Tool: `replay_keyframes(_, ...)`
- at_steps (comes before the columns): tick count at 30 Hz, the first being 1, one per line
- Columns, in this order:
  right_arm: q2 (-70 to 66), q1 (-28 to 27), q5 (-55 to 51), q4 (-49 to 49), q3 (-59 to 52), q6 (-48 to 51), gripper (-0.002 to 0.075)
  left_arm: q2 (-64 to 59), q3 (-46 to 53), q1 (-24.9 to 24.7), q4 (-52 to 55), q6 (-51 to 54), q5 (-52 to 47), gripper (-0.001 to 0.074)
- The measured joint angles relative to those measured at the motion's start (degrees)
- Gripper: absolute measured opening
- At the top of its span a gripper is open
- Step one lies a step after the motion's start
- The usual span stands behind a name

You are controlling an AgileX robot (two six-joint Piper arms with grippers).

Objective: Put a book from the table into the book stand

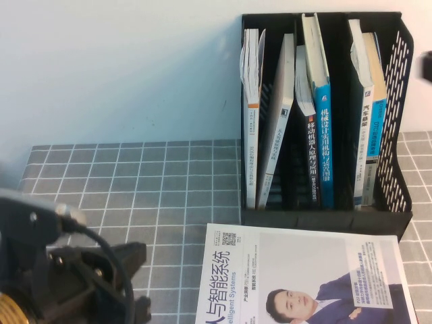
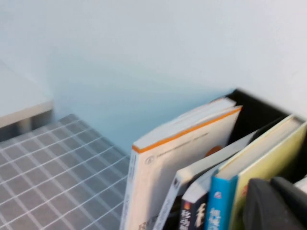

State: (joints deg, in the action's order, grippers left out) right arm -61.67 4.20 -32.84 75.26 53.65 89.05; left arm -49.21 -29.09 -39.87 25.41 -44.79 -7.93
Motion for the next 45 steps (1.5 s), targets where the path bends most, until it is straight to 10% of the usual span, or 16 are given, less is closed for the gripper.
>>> replay_keyframes(13, 38.25, 0.00, 10.92, -5.84, -27.77, -8.76, -0.0003, 0.00, 3.32, 0.00, 5.20, 1.10, 4.57, -0.0003)
replay_keyframes(38, 39.61, 0.00, 9.73, -5.79, -32.10, -9.41, -0.0003, 1.09, 3.46, 0.13, 7.42, 1.54, 4.84, -0.0003)
replay_keyframes(45, 39.61, 0.00, 9.69, -5.41, -32.22, -9.41, -0.0003, 14.47, 5.76, 8.98, 11.47, 2.02, 4.02, -0.0003)
